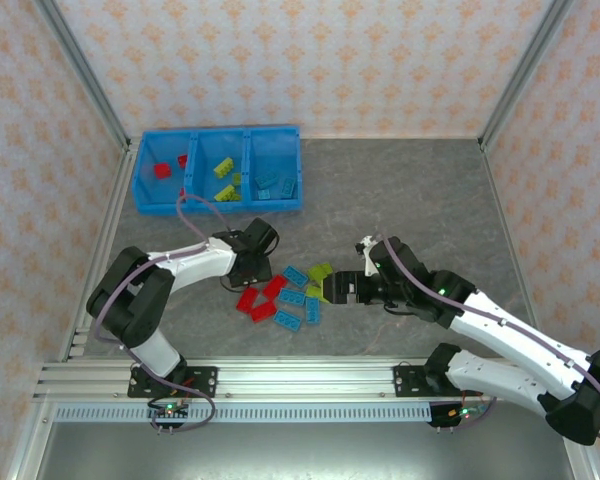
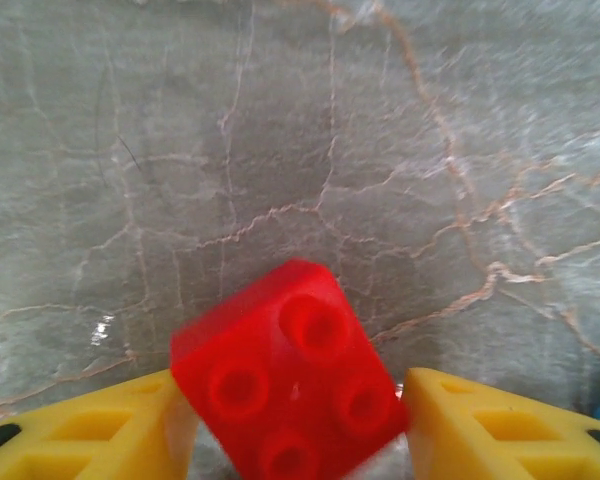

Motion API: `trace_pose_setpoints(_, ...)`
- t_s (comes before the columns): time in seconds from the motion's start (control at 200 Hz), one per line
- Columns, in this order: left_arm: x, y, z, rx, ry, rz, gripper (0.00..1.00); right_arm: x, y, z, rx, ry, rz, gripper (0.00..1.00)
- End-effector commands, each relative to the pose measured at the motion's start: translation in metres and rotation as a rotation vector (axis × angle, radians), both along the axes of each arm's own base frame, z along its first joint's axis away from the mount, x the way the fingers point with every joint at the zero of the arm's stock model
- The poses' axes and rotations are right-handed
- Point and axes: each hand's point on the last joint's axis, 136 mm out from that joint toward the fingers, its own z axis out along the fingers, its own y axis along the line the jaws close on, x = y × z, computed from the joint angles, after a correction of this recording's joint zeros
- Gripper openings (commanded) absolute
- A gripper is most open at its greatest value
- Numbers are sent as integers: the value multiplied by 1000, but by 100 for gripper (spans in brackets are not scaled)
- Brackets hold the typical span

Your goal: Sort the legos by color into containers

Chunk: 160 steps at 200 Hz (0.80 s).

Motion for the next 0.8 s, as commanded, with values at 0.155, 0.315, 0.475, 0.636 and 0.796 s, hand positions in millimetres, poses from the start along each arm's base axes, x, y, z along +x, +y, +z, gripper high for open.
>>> trace_pose_setpoints(0.155,2,-3,-7,1,2,-8,35,5,2,5,30,-11,-41,99)
trace_pose_setpoints(0.315,7,-3,13,-5,-44,-14,28,3,10,10,58,-19,-18,99)
trace_pose_setpoints(0.475,33,3,80,13,-198,-28,27,5,20,27,108,-58,-7,99)
trace_pose_setpoints(0.636,84,49,165,82,-382,46,27,12,18,35,106,-94,-33,99)
trace_pose_setpoints(0.796,146,120,204,133,-474,204,27,14,17,37,108,-94,-45,99)
